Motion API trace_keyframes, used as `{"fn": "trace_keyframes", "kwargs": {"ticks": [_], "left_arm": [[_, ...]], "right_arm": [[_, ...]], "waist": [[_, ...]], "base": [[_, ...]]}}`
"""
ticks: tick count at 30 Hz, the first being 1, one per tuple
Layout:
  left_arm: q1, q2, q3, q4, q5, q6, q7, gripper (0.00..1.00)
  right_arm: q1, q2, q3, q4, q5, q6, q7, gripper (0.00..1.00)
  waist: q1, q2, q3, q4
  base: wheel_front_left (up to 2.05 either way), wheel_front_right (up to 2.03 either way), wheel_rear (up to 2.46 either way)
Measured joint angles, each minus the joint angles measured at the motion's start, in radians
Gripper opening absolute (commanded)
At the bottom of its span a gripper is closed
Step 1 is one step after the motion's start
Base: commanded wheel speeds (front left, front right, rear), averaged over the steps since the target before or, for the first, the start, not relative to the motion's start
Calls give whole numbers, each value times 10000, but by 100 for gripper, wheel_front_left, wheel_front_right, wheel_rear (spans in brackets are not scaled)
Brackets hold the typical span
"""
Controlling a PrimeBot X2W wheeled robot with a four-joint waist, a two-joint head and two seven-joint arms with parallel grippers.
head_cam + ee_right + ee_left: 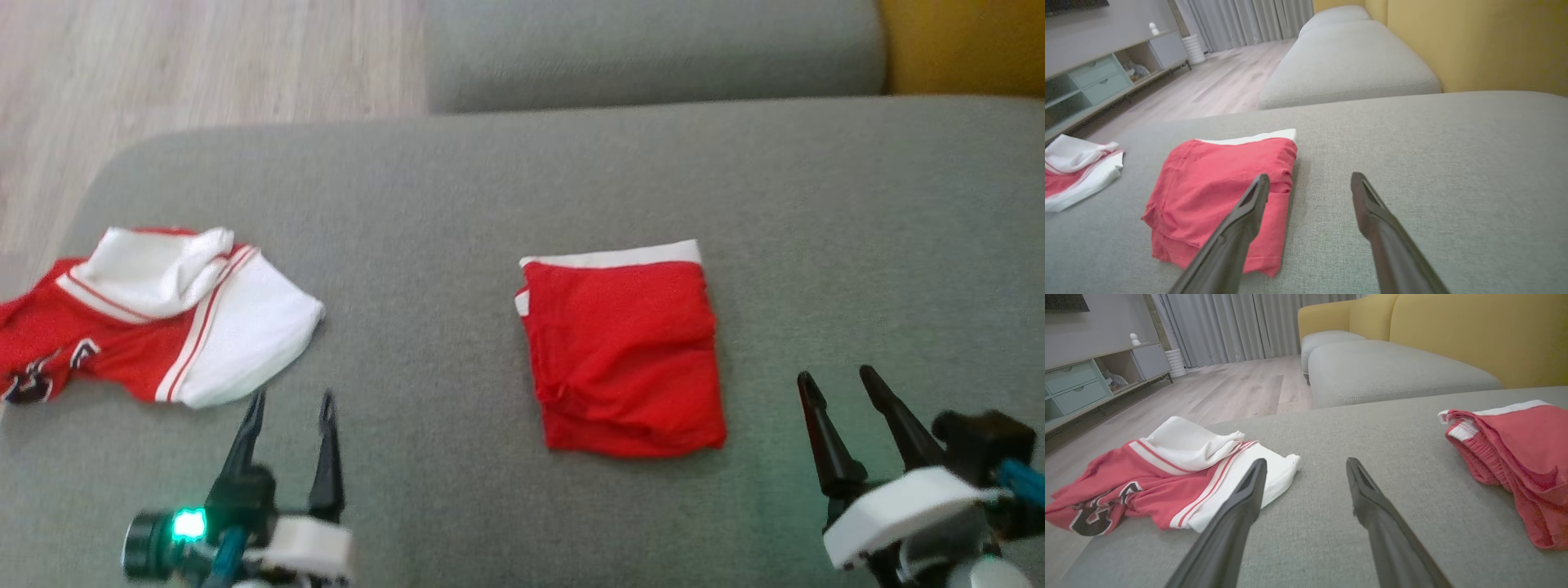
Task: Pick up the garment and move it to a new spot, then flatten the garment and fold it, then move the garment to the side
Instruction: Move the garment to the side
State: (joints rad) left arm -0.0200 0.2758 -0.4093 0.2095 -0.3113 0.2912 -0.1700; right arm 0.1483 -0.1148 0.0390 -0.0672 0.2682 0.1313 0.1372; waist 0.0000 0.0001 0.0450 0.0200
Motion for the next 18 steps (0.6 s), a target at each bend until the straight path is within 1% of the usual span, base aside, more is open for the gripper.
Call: {"fn": "trace_keyframes", "kwargs": {"ticks": [3, 6, 8, 9, 12, 15, 18], "left_arm": [[-550, -111, -121, -146, 165, 8, -115, 100], [-1035, -313, -176, -184, 234, 46, -265, 100], [-1237, -431, -230, -176, 265, 52, -359, 100], [-1237, -431, -230, -176, 265, 52, -359, 100], [-1419, -591, -332, -105, 347, 73, -531, 100], [-1481, -748, -397, 19, 355, 71, -629, 100], [-1484, -821, -364, 63, 353, 75, -727, 100]], "right_arm": [[-634, -336, 268, 828, 79, 0, 42, 100], [-1312, -554, 639, 1914, 355, 0, 42, 100], [-1719, -579, 894, 2686, 499, 0, 36, 100], [-1719, -579, 894, 2686, 499, 0, 36, 100], [-2299, -575, 1216, 3793, 717, 0, -27, 100], [-2823, -575, 1321, 4709, 886, 0, -58, 100], [-3328, -612, 1281, 5331, 840, 2, 276, 100]], "waist": [[1, 0, 365, 197], [3, 0, 702, 484], [3, 0, 905, 707], [3, 0, 905, 707], [3, 0, 1161, 1049], [2, 0, 1346, 1357], [0, 0, 1445, 1582]], "base": [[0, 0, 0], [0, 0, 0], [0, 0, 0], [0, 0, 0], [0, 0, 0], [0, 0, 0], [0, 0, 0]]}}
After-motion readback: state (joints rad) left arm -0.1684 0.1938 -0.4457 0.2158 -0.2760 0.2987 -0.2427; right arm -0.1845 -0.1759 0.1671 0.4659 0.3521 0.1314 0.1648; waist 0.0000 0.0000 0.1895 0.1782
